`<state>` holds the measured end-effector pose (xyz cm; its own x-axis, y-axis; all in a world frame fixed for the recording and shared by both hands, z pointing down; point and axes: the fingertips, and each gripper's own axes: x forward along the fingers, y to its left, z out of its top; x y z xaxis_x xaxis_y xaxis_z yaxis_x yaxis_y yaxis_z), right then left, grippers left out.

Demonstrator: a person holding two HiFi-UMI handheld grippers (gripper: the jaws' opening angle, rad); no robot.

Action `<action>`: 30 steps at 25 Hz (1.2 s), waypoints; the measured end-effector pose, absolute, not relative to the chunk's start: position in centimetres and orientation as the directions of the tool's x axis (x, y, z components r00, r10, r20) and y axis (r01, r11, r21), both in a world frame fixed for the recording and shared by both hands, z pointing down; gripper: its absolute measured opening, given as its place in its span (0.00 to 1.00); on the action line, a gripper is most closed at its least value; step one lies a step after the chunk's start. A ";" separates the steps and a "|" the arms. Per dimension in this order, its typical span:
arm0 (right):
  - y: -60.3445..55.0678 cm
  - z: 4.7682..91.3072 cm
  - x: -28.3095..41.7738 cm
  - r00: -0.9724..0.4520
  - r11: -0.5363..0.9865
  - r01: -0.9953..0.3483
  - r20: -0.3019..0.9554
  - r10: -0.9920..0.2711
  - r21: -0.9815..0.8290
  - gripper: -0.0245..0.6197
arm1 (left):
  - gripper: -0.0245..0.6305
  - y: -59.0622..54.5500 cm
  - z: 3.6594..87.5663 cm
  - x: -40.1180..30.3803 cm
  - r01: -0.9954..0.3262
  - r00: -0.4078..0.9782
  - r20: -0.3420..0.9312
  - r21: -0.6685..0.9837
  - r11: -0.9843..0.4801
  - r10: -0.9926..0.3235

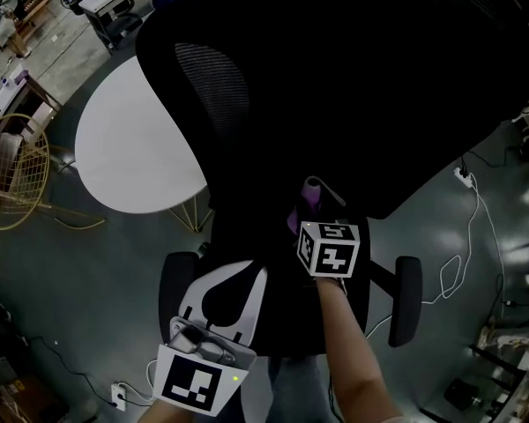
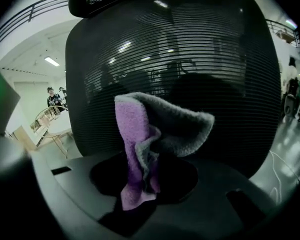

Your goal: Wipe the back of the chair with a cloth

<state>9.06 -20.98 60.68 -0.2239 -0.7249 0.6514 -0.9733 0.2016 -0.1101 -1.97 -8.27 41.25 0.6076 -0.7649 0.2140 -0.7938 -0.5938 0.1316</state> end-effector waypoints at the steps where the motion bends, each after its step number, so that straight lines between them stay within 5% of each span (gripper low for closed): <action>1: -21.0 60.7 8.5 -0.228 0.206 -0.972 0.651 -0.724 -0.111 0.23 | 0.06 -8.3 41.3 -2.2 -0.795 0.606 0.215 0.133 -0.591 -0.766; 30: -19.8 62.0 -8.1 -0.428 0.407 -0.892 0.652 -0.626 -0.195 0.23 | 0.06 -8.6 42.0 -10.1 -0.856 0.517 0.228 0.140 -0.497 -0.825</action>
